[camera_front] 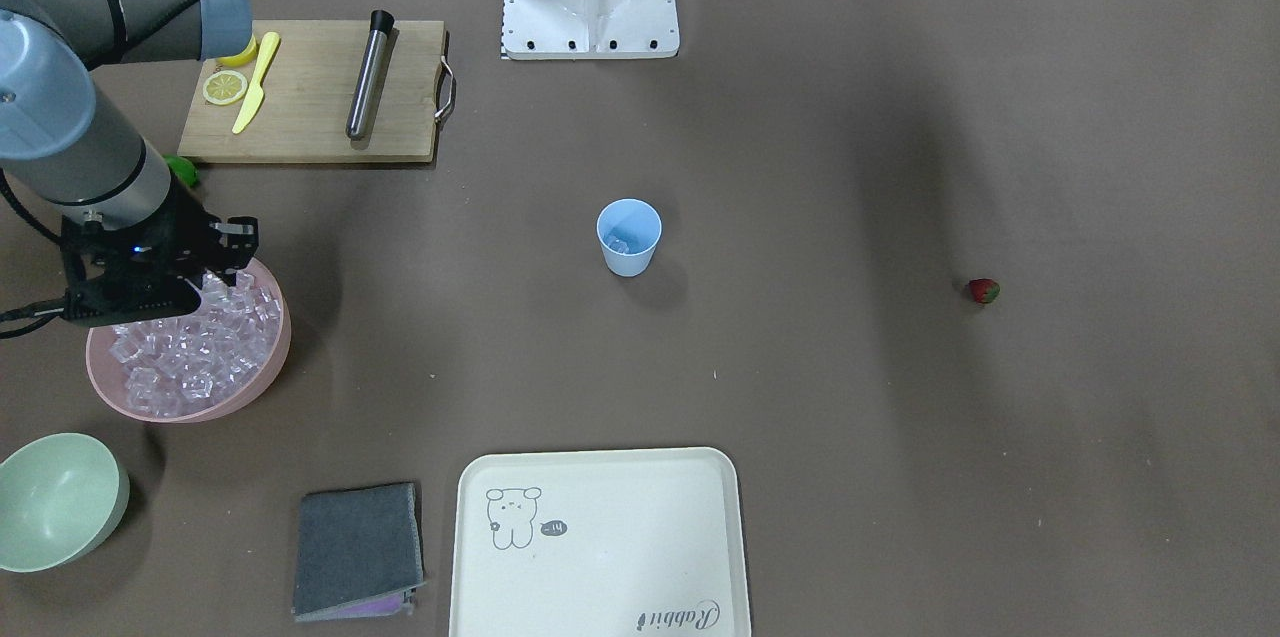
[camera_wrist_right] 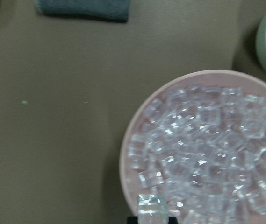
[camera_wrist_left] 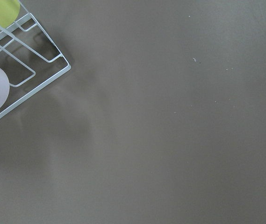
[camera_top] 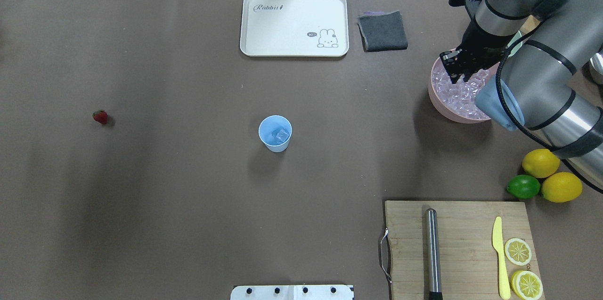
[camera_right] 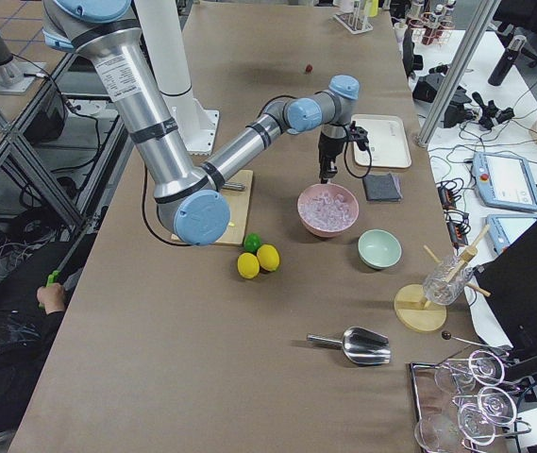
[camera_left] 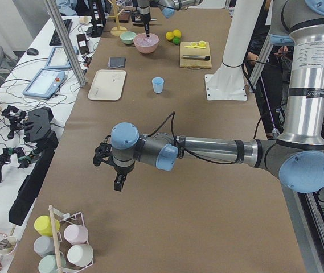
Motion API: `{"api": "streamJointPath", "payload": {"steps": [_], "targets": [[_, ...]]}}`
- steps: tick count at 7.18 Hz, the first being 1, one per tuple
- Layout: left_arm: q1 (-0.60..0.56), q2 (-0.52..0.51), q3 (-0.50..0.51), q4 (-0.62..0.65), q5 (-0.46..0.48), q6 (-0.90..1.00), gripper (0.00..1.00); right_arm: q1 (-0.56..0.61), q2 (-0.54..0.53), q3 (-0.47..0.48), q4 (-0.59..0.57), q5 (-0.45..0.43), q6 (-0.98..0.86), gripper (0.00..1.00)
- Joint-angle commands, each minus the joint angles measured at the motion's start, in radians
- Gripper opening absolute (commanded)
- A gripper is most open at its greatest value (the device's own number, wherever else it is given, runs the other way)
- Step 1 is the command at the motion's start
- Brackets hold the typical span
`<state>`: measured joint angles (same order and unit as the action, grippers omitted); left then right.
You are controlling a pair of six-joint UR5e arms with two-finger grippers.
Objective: Put ice and strawberries in cup
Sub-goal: 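Carry the ice cube with the right gripper over the blue cup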
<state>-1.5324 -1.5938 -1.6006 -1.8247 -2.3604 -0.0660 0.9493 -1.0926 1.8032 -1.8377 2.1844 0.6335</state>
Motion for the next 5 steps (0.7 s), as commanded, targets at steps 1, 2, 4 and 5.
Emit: {"api": "streamJointPath", "payload": {"steps": [1, 2, 4, 5], "targets": [[0.0, 0.0, 0.004, 0.001, 0.0, 0.0, 0.98, -0.125, 0.077, 0.022, 0.187, 0.075, 0.421, 0.0], [0.0, 0.001, 0.008, 0.001, 0.001, 0.0, 0.98, -0.209, 0.11, -0.01, 0.344, 0.062, 0.648, 0.0], [0.002, 0.003, 0.048, -0.054, 0.001, -0.001, 0.98, -0.32, 0.195, -0.05, 0.393, -0.058, 0.788, 0.0], [0.002, -0.005, 0.1, -0.111, 0.001, -0.003, 0.98, -0.342, 0.235, -0.086, 0.391, -0.075, 0.808, 0.0]]}}
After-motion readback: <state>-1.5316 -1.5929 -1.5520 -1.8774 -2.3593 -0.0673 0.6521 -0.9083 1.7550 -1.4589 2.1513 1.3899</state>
